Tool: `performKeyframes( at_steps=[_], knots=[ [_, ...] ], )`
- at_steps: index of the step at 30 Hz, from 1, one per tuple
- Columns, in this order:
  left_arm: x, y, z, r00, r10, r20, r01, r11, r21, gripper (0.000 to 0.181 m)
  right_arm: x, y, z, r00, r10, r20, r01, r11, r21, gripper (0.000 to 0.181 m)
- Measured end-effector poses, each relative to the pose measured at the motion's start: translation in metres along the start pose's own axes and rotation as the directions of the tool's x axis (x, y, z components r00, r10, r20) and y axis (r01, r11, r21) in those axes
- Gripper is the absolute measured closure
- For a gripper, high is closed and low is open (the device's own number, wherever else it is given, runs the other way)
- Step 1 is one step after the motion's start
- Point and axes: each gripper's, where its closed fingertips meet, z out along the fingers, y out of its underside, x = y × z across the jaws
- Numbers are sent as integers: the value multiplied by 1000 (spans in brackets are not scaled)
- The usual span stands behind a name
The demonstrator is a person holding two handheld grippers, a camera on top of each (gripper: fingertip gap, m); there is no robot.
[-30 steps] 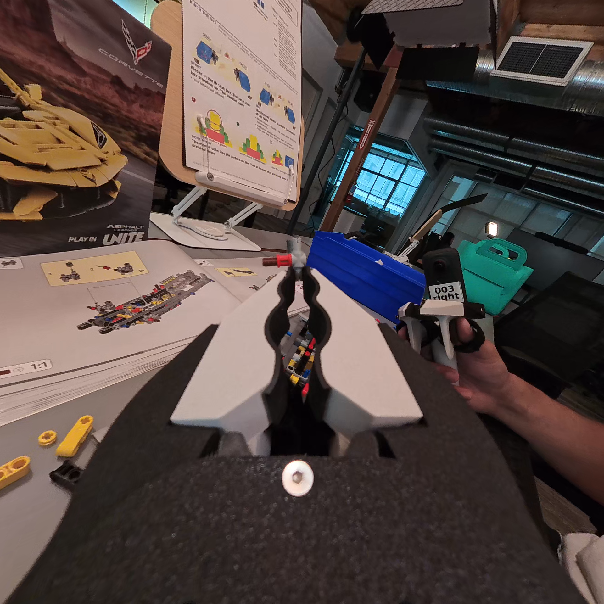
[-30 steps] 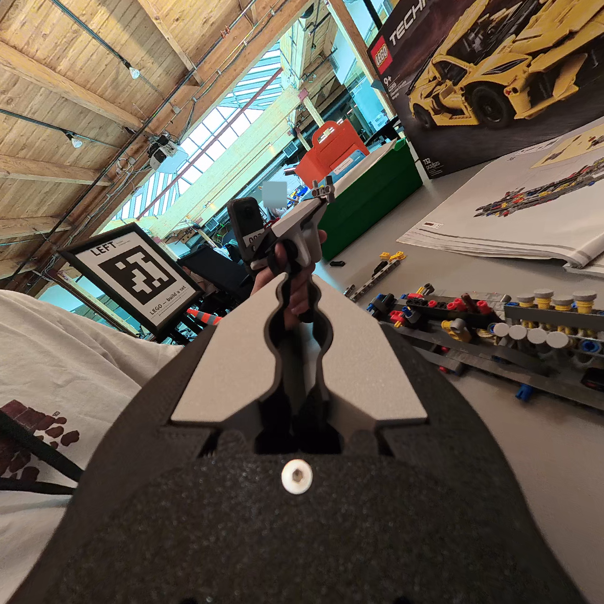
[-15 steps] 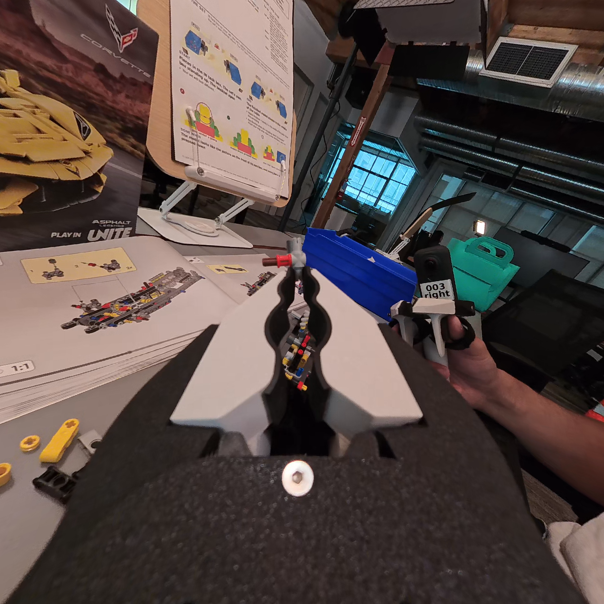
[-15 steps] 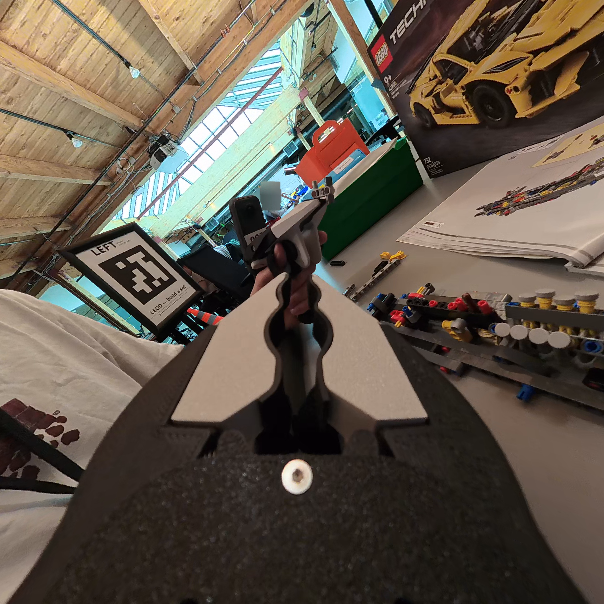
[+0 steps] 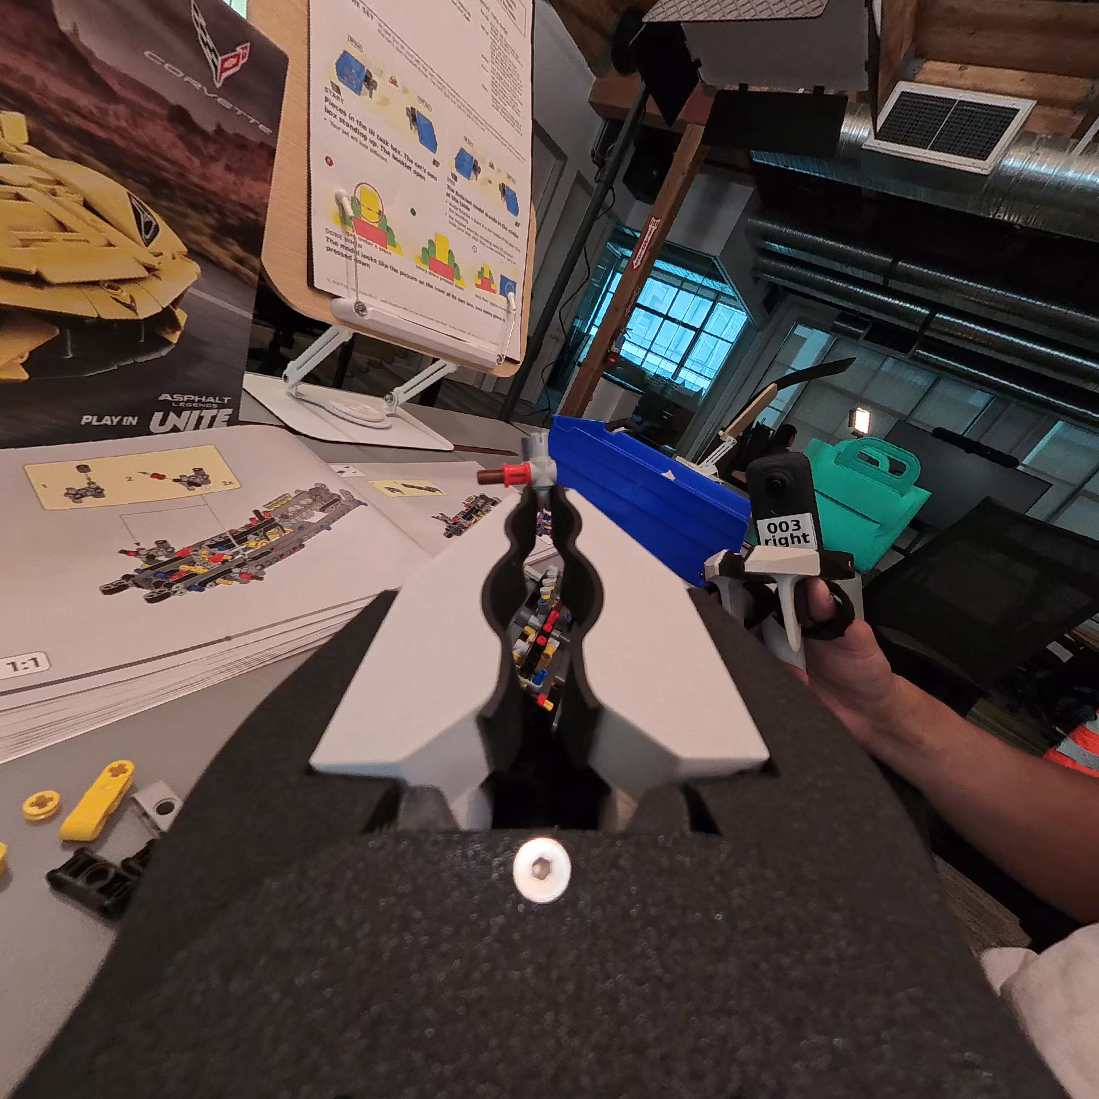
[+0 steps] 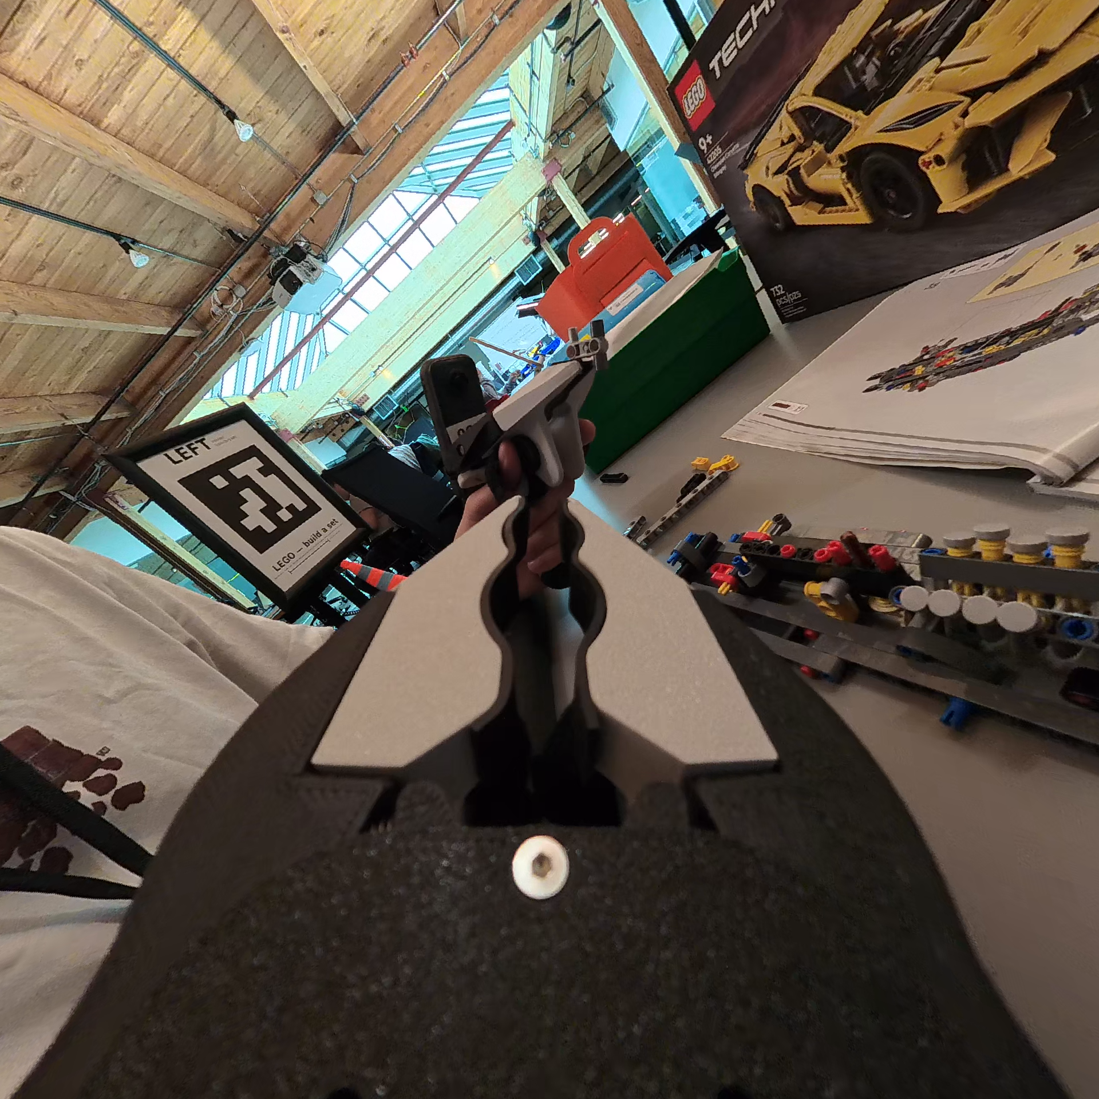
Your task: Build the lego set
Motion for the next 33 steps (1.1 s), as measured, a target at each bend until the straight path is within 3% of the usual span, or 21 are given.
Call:
performKeyframes(
  at_steps=[33],
  knots=[
    [1, 2, 0, 1000, -6, -4, 6, 1000, -9, 178, 0, 0, 0, 1000, -2, 0, 2, 1000, -1, 174]
  ],
)
